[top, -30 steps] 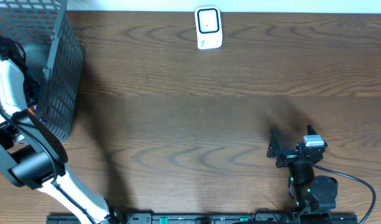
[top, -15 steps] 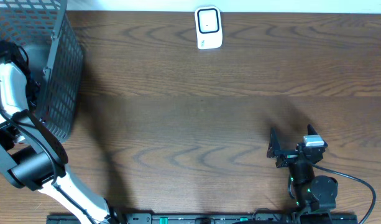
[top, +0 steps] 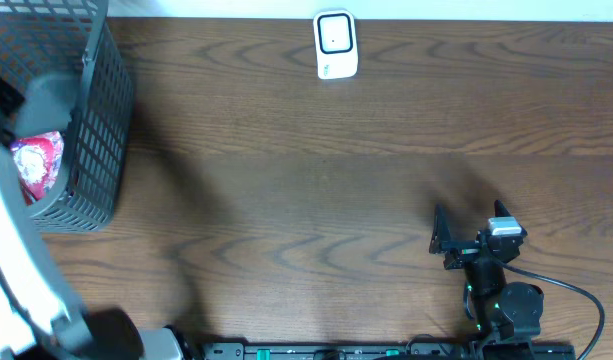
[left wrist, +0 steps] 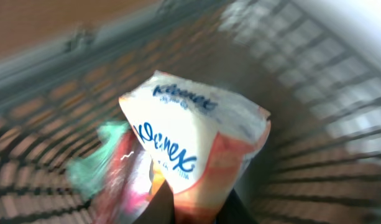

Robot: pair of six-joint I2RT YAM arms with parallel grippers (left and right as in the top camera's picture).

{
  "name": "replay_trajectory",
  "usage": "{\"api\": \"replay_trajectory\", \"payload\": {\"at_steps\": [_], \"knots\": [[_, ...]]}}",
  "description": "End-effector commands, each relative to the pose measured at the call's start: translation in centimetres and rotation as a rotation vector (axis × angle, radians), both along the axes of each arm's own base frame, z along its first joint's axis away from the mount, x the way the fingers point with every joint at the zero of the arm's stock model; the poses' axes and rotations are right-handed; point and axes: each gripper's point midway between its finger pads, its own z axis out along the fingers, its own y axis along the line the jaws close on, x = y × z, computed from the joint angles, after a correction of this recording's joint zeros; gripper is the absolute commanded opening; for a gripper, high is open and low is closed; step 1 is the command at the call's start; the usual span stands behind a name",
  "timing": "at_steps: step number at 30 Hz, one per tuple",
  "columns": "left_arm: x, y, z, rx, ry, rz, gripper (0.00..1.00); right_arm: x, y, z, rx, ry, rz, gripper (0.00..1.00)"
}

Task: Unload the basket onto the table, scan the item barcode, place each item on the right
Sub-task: 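Carry the tissue pack to the white scanner with the left gripper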

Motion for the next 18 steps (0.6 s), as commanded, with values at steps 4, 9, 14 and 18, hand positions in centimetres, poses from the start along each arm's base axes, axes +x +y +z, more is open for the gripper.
{"api": "replay_trajectory", "payload": {"at_steps": [4, 9, 14, 18], "knots": [[0.4, -8.5, 6.9, -0.195, -0.304, -0.313, 0.07, 0.0, -0.2, 0.0, -0.008, -0.001, -0.010, 0.99], [0.2, -12.5, 9.0, -0.188, -0.353, -0.430, 0.07, 0.0, -0.2, 0.0, -0.008, -0.001, -0.010, 0.99], [1.8, -18.8, 9.1, -0.216, -0.342, -0.599, 0.07, 0.0, -0.2, 0.0, -0.008, -0.001, -0.010, 0.99], [3.0, -24.5, 7.9, -0.245, -0.296, -0.733, 0.07, 0.0, -0.2, 0.0, -0.008, -0.001, -0.010, 0.99]]}}
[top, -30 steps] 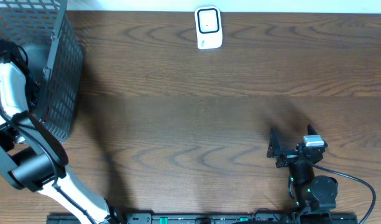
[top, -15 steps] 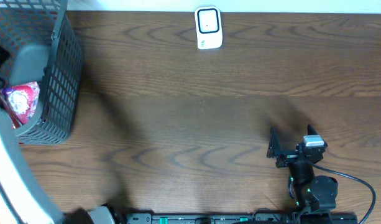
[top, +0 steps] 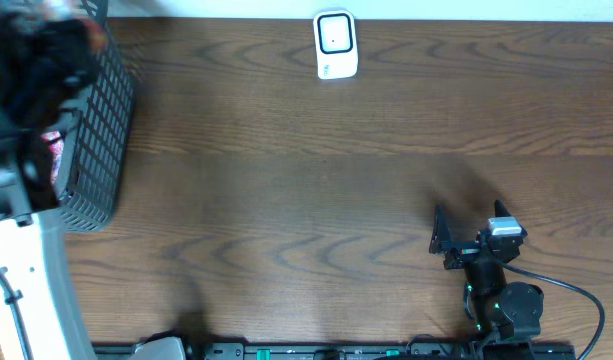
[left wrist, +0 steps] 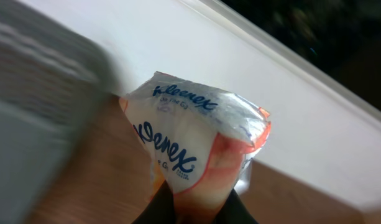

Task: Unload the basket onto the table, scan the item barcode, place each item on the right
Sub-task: 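Carry the tissue pack to the white scanner with the left gripper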

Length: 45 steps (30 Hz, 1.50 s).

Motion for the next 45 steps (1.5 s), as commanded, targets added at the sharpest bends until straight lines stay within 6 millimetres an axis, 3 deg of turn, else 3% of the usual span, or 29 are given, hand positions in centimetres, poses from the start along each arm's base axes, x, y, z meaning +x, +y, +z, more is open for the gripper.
{"api": "replay_trajectory", "payload": {"at_steps": [1, 7, 11, 17, 23, 29, 34, 45], "knots": [[1.2, -4.8, -1.2, -0.001, 0.033, -0.115, 0.07, 0.0, -0.2, 0.0, -0.008, -0.001, -0.010, 0.99], [3.5, -12.2, -5.9, 0.088, 0.143, -0.199, 0.07, 0.0, -0.2, 0.0, -0.008, -0.001, -0.010, 0.99], [5.3, -16.5, -10.3, 0.163, 0.225, -0.232, 0.07, 0.0, -0.2, 0.0, -0.008, -0.001, -0.010, 0.99], [7.9, -24.1, -17.7, 0.206, 0.306, -0.357, 0.07, 0.0, -0.2, 0.0, -0.008, -0.001, -0.010, 0.99], [8.7, -29.0, -25.9, 0.251, 0.413, -0.430, 0.08, 0.0, -0.2, 0.0, -0.008, -0.001, -0.010, 0.99], [9.1, -28.9, -32.5, 0.299, 0.528, -0.276, 0.07, 0.0, -0.2, 0.0, -0.008, -0.001, -0.010, 0.99], [8.5, -29.4, -36.0, 0.284, 0.600, -0.246, 0.07, 0.0, -0.2, 0.0, -0.008, -0.001, -0.010, 0.99], [7.0, -29.8, -37.9, 0.204, 0.681, -0.159, 0.08, 0.0, -0.2, 0.0, -0.008, -0.001, -0.010, 0.99]]}}
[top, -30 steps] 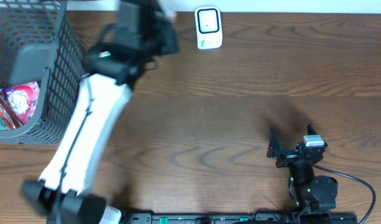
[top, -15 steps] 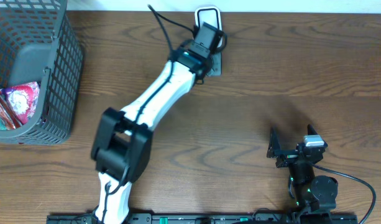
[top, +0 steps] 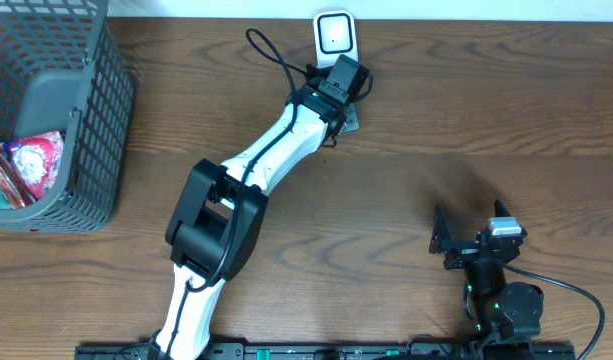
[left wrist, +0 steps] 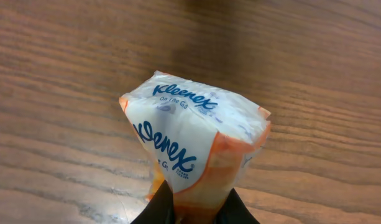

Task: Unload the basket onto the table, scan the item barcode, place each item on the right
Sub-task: 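Carry the tissue pack to the white scanner with the left gripper, then release the tissue pack on the table beside the scanner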

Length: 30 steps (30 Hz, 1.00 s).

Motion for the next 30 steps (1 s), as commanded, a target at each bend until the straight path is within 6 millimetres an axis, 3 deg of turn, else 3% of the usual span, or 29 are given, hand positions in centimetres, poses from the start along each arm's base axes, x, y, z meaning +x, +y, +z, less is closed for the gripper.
{"api": "replay_trajectory", "payload": {"at_steps": [1, 13, 16, 23, 26, 30], "knots": [[-1.2, -0.1, -1.1, 0.022, 0.034, 0.026, 0.08, 0.0, -0.2, 0.0, -0.008, -0.001, -0.010, 0.99], [-3.7, -2.3, -1.9, 0.035, 0.065, -0.016, 0.08, 0.0, -0.2, 0.0, -0.008, -0.001, -0.010, 0.99], [-3.8, -2.7, -1.9, 0.031, 0.059, -0.024, 0.24, 0.0, -0.2, 0.0, -0.008, -0.001, -0.010, 0.99], [-3.3, -3.0, -1.5, 0.016, 0.038, -0.028, 0.38, 0.0, -0.2, 0.0, -0.008, -0.001, -0.010, 0.99], [-2.7, -3.2, -0.5, 0.001, 0.006, -0.037, 0.47, 0.0, -0.2, 0.0, -0.008, -0.001, -0.010, 0.99], [-1.7, -3.0, 2.2, -0.009, -0.049, -0.066, 0.49, 0.0, -0.2, 0.0, -0.008, -0.001, -0.010, 0.99]]}}
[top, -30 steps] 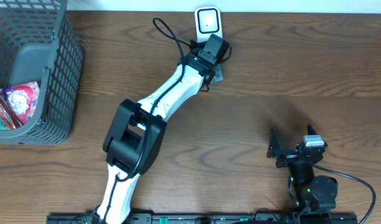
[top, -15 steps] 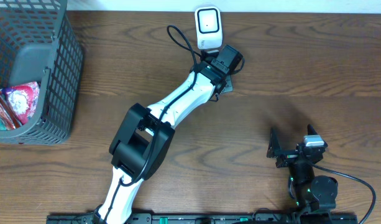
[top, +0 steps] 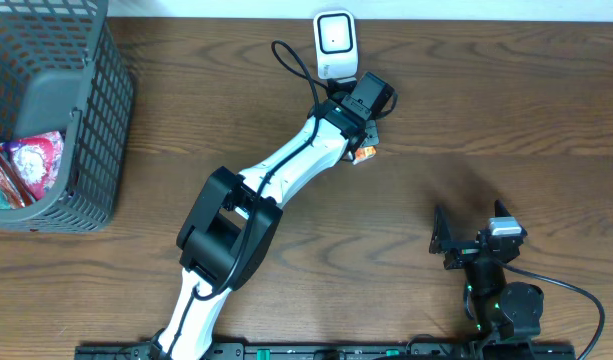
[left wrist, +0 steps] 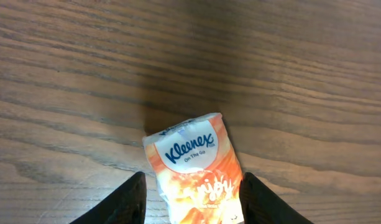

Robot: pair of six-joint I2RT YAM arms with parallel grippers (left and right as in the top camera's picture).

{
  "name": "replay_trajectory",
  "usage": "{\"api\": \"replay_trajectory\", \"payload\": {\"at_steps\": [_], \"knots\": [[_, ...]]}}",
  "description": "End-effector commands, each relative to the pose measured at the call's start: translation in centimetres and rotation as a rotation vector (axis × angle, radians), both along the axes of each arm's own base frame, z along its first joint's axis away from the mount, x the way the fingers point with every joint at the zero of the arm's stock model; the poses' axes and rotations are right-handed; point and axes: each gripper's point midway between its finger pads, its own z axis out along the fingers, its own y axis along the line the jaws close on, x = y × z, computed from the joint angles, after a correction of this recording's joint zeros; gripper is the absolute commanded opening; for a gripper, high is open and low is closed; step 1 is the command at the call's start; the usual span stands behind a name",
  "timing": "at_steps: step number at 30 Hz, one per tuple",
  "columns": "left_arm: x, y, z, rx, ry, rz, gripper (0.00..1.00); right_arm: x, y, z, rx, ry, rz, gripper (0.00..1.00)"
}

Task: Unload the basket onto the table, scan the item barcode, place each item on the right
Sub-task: 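Release the tissue pack on the table beside the scanner, then move the left gripper back into the grey basket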

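Observation:
A Kleenex tissue pack (left wrist: 193, 162), white and orange, lies flat on the wooden table. My left gripper (left wrist: 192, 180) is open, with a black finger on either side of the pack and a gap to each. Overhead, the left gripper (top: 366, 135) is just below the white scanner (top: 335, 43) at the table's far edge. Only an orange corner of the pack (top: 364, 154) shows beside the arm there. My right gripper (top: 468, 228) rests open near the front right with nothing in it.
A grey wire basket (top: 91, 120) stands at the far left, with pink and red packets (top: 31, 165) inside. The left arm reaches diagonally across the middle of the table (top: 486, 120). A black cable loops beside the scanner.
My left gripper has opened and let go of the tissue pack, which now lies flat on the table. The gripper has shifted slightly right and toward the front of the scanner.
My left gripper was inside the basket, shut on the Kleenex pack. Then it held the pack above the basket's rim. Later it held the pack over the table just below the scanner. Now the pack lies on the table between open fingers. The right arm stayed still.

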Motion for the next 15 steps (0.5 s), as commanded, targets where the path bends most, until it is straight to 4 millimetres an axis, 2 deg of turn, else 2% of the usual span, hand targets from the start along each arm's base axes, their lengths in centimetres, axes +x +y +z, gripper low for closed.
{"api": "replay_trajectory", "payload": {"at_steps": [1, 3, 7, 9, 11, 15], "knots": [[1.2, 0.9, 3.5, 0.002, -0.079, -0.025, 0.50, 0.0, -0.2, -0.1, -0.008, -0.001, -0.010, 0.99], [1.6, 1.4, 5.4, 0.002, -0.115, -0.047, 0.50, 0.0, -0.2, -0.1, -0.008, -0.001, -0.010, 0.99], [2.2, 3.5, 10.2, 0.024, -0.204, -0.105, 0.51, 0.0, -0.2, -0.1, -0.008, -0.001, -0.010, 0.99], [2.3, 5.1, 12.6, 0.048, -0.246, -0.135, 0.59, 0.0, -0.2, -0.1, -0.008, -0.001, -0.010, 0.99], [2.3, 7.1, 15.1, 0.076, -0.282, -0.154, 0.69, 0.0, -0.2, -0.1, -0.008, -0.001, -0.010, 0.99], [2.1, 12.8, 19.5, 0.124, -0.335, -0.096, 0.71, 0.0, -0.2, -0.1, -0.008, -0.001, -0.010, 0.99]]}}
